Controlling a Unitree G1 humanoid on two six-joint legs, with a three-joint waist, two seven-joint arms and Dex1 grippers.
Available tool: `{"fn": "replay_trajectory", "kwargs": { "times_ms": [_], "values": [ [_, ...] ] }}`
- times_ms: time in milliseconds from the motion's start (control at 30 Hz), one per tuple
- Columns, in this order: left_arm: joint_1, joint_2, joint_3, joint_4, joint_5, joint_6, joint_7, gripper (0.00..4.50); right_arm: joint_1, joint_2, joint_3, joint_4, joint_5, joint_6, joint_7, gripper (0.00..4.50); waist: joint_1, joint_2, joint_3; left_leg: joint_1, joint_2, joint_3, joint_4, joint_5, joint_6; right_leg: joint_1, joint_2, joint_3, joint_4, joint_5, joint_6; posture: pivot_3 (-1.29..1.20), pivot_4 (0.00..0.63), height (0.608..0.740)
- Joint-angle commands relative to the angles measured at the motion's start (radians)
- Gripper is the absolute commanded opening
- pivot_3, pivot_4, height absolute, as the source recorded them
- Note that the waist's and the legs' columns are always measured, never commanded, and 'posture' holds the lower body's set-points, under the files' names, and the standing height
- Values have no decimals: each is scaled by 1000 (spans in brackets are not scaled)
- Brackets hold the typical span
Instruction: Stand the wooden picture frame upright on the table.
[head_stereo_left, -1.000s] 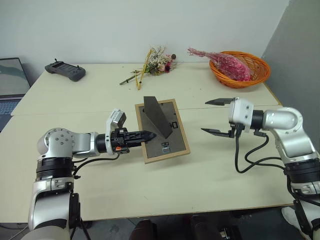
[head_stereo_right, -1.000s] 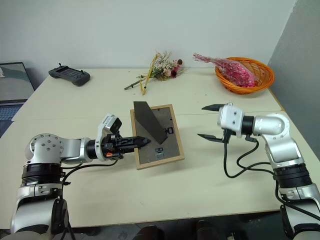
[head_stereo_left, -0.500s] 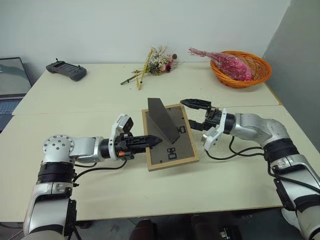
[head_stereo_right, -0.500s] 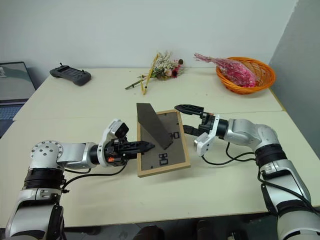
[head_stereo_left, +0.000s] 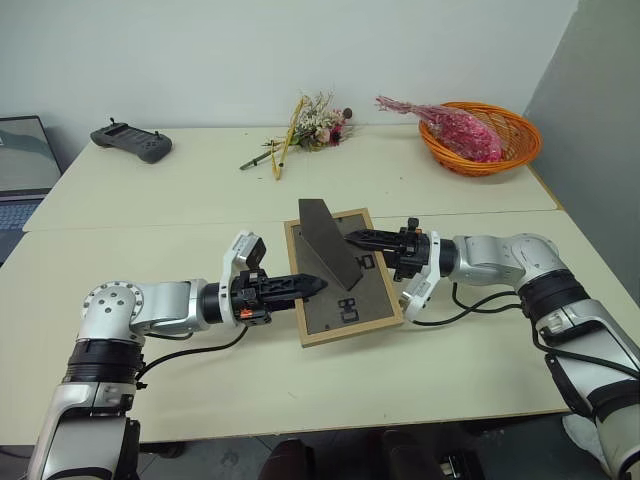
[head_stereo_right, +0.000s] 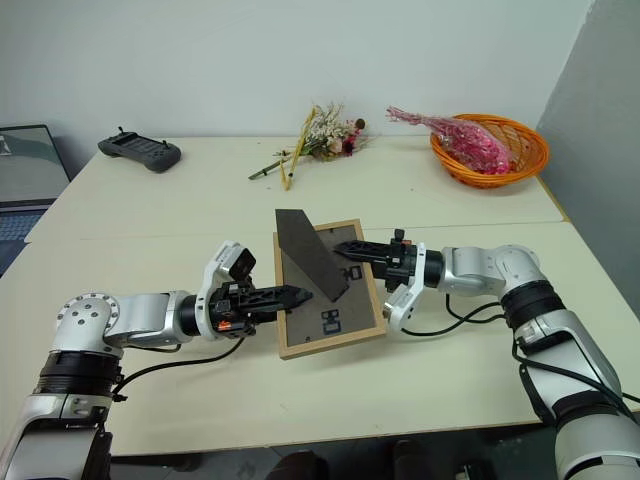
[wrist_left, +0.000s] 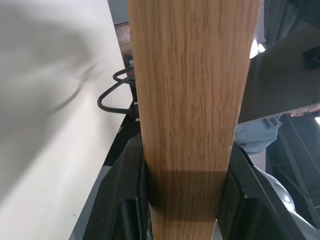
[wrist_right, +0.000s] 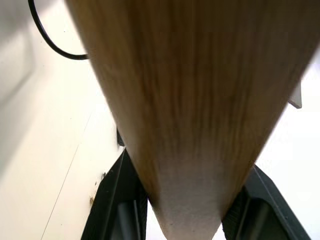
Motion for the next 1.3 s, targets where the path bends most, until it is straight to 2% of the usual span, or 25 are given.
{"fn": "replay_trajectory", "kwargs": {
  "times_ms": [33, 67, 167, 300, 400, 433, 467, 567, 633, 700, 833, 933, 1033, 1300],
  "values": [
    [-1, 7, 20, -81, 14, -42, -11, 1990, -29, -14, -3, -7, 36, 0, -36, 1409, 0, 0, 0, 0, 0, 0, 0, 0, 0, 0, 0, 0, 0, 0, 0, 0, 150, 740],
    [2, 6, 24, -89, 30, -49, -16, 2086, -30, -17, -2, -3, 41, 1, -35, 1388, 1, 0, 0, 0, 0, 0, 0, 0, 0, 0, 0, 0, 0, 0, 0, 0, 150, 740],
    [-8, 14, 41, -65, 83, -80, -10, 2803, -33, -29, -4, 26, 76, 1, -13, 1314, 0, 0, 0, 0, 0, 0, 0, 0, 0, 0, 0, 1, 0, 0, 0, 0, 150, 740],
    [-27, 49, 102, -47, 175, -123, -35, 3579, -30, -38, -9, 86, 191, -10, 78, 1314, -1, 0, 0, 0, 0, 1, 0, 0, 0, 0, 0, 1, 0, 0, 0, 0, 150, 740],
    [-22, 90, 153, -126, 318, -201, -31, 4249, -16, -14, 4, 187, 490, 24, 331, 1314, -4, 0, 0, 1, 1, 1, 0, 0, 0, 1, 1, 1, -1, 0, 0, 0, 150, 740],
    [-15, 106, 160, -193, 385, -239, -33, 4500, 9, 6, 3, 175, 673, 104, 497, 1314, -5, 0, 0, 1, 1, 1, 0, 0, 0, 2, 1, 1, -2, 0, 0, 0, 150, 740],
    [-9, 113, 163, -240, 431, -261, -39, 4500, 28, 19, 1, 156, 802, 167, 617, 1314, -5, -1, 0, 1, 2, 1, -1, 0, 0, 3, 1, 0, -3, 0, 0, 0, 150, 740],
    [36, 167, 97, -486, 685, -367, -23, 4500, 77, 88, -55, 10, 1171, 578, 1014, 1314, -5, -3, 0, 3, 3, -1, 0, -1, 1, 8, 1, -1, -6, 0, 0, 0, 150, 740],
    [73, 164, 67, -585, 825, -444, -3, 4500, 86, 121, -92, -66, 1299, 813, 1153, 1314, -1, -1, 1, 3, 3, -1, -1, -1, 2, 8, 1, -1, -6, 0, 0, 0, 150, 740],
    [118, 151, 35, -659, 968, -538, 7, 4500, 75, 163, -133, -105, 1391, 1048, 1210, 1314, 2, -1, 1, 3, 3, -1, -1, -1, 2, 7, 1, -2, -6, 0, 0, 0, 150, 740],
    [165, 93, 18, -734, 1129, -650, 33, 4500, 40, 226, -199, -131, 1521, 1409, 1294, 1314, 7, -1, 1, 2, 3, -2, -2, -3, 5, 6, 0, -4, -5, 0, 0, 0, 150, 740],
    [192, 44, 34, -760, 1179, -683, 43, 4500, 12, 251, -207, -89, 1529, 1537, 1377, 1314, 9, -1, 1, 2, 2, -2, -2, -3, 6, 5, 0, -4, -5, 0, 0, 0, 150, 740],
    [230, 22, 36, -781, 1199, -689, 24, 4500, -8, 277, -213, -10, 1513, 1599, 1430, 1314, 7, -1, 1, 1, 2, -2, -2, -4, 6, 5, 0, -5, -5, 0, 0, 0, 150, 740],
    [259, -37, 29, -798, 1250, -675, 21, 4500, -21, 344, -229, 162, 1396, 1492, 1428, 1314, 9, -1, 1, -1, 2, -2, -2, -4, 7, 4, -1, -6, -5, 0, 0, 0, 150, 740]
  ]
}}
